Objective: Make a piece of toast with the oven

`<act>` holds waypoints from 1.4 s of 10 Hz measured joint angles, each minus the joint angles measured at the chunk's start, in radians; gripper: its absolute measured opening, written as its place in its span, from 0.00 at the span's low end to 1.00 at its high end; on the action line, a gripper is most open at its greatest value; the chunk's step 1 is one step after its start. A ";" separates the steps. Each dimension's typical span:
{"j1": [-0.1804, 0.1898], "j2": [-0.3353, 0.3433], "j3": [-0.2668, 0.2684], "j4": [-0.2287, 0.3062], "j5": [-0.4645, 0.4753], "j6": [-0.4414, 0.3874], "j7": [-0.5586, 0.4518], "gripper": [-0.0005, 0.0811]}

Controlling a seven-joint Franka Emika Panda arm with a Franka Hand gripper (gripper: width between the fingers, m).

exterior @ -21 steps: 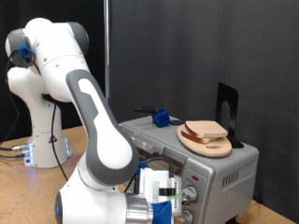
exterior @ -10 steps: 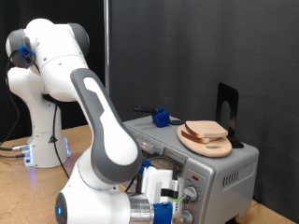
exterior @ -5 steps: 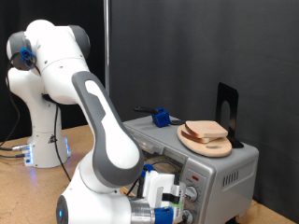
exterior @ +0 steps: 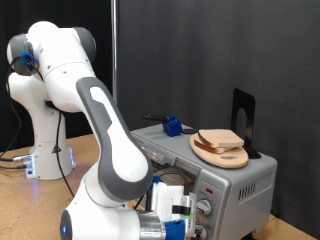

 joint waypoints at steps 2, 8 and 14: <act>-0.008 0.000 0.007 -0.011 0.033 -0.002 -0.101 0.12; -0.022 0.006 0.016 -0.027 0.093 -0.022 -0.276 0.12; -0.019 0.005 0.029 -0.020 0.102 -0.015 -0.265 0.34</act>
